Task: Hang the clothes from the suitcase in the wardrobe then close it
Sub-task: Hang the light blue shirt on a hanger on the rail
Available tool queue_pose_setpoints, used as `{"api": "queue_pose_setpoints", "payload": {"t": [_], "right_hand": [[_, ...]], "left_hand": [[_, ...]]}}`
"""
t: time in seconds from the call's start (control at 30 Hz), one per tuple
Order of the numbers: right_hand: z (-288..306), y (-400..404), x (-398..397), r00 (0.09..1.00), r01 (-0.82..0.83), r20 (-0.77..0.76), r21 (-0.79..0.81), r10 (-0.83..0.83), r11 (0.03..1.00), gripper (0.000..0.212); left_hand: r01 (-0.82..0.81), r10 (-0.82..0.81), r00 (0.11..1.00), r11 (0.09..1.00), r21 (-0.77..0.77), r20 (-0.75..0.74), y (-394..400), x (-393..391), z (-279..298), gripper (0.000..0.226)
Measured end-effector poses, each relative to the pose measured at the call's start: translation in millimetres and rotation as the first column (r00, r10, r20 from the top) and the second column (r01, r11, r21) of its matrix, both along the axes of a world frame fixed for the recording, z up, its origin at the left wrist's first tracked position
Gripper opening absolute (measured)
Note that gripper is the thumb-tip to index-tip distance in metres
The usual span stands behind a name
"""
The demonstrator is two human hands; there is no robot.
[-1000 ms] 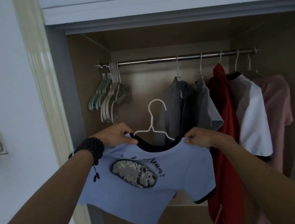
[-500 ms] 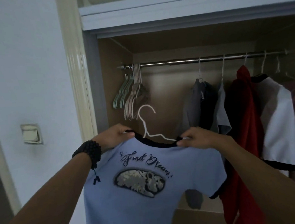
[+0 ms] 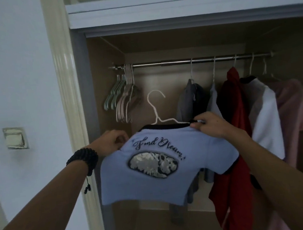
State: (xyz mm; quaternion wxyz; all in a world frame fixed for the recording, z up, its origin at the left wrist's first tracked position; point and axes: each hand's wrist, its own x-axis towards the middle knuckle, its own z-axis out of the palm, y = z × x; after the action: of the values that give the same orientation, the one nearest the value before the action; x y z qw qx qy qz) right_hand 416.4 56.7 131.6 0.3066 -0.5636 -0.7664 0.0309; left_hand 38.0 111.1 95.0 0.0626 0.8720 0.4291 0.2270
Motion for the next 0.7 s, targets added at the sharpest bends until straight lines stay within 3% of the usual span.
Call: {"api": "queue_pose_setpoints", "payload": {"t": [0.03,0.1,0.2,0.23,0.3,0.37,0.4,0.5,0.57,0.67,0.7], "right_hand": [[1.8,-5.0,2.4,1.0,0.006,-0.023,-0.001,-0.006,1.0,0.044],[3.6,-13.5,8.7,0.999,0.016,-0.049,-0.007,-0.016,1.0,0.041],[3.6,-19.9,18.5,0.999,0.044,-0.031,0.02,-0.043,0.999,0.029],[3.0,-20.1,21.8,0.998,0.066,-0.019,0.032,-0.065,0.997,0.03],[-1.8,-17.9,28.1,0.995,0.098,0.01,0.039,-0.098,0.994,0.032],[-8.1,-15.0,33.4,0.992,0.127,0.019,0.038,-0.128,0.991,0.031],[-12.0,-13.5,35.8,0.99,0.136,0.017,0.033,-0.137,0.99,0.03],[-23.8,-8.6,41.7,0.988,0.138,0.058,0.048,-0.141,0.989,0.023],[-29.7,-6.2,45.0,0.966,0.159,0.195,0.071,-0.17,0.985,0.025],[-39.7,-1.8,48.1,0.871,0.22,0.427,0.103,-0.243,0.97,0.026],[-44.2,-0.9,48.6,0.847,0.234,0.457,0.134,-0.269,0.963,0.025]], "left_hand": [[-0.024,0.025,1.0,0.999,-0.023,0.013,-1.4,4.6,1.2,0.003],[-0.085,0.083,0.996,0.991,-0.104,-0.025,-8.2,17.1,8.4,0.021],[-0.112,0.171,0.98,0.898,-0.425,0.104,-19.2,23.8,13.7,0.059],[-0.094,0.178,0.978,0.846,-0.524,0.112,-21.2,23.6,13.2,0.062],[-0.046,0.084,0.996,0.806,-0.591,0.038,-21.1,22.8,8.5,0.043],[-0.012,0.018,1.0,0.835,-0.551,0.005,-18.5,24.5,0.8,0.012],[0.003,0.018,0.999,0.866,-0.499,0.038,-17.6,25.6,-2.0,0.008],[0.018,0.028,0.992,0.936,-0.352,0.125,-15.6,26.4,-7.8,0.023],[-0.013,0.048,0.992,0.961,-0.278,0.119,-18.5,25.1,-7.6,0.032],[-0.042,0.1,0.976,0.958,-0.285,0.193,-28.5,17.5,-2.6,0.028],[-0.058,0.106,0.985,0.947,-0.315,0.137,-33.5,14.6,-0.7,0.024]]}}
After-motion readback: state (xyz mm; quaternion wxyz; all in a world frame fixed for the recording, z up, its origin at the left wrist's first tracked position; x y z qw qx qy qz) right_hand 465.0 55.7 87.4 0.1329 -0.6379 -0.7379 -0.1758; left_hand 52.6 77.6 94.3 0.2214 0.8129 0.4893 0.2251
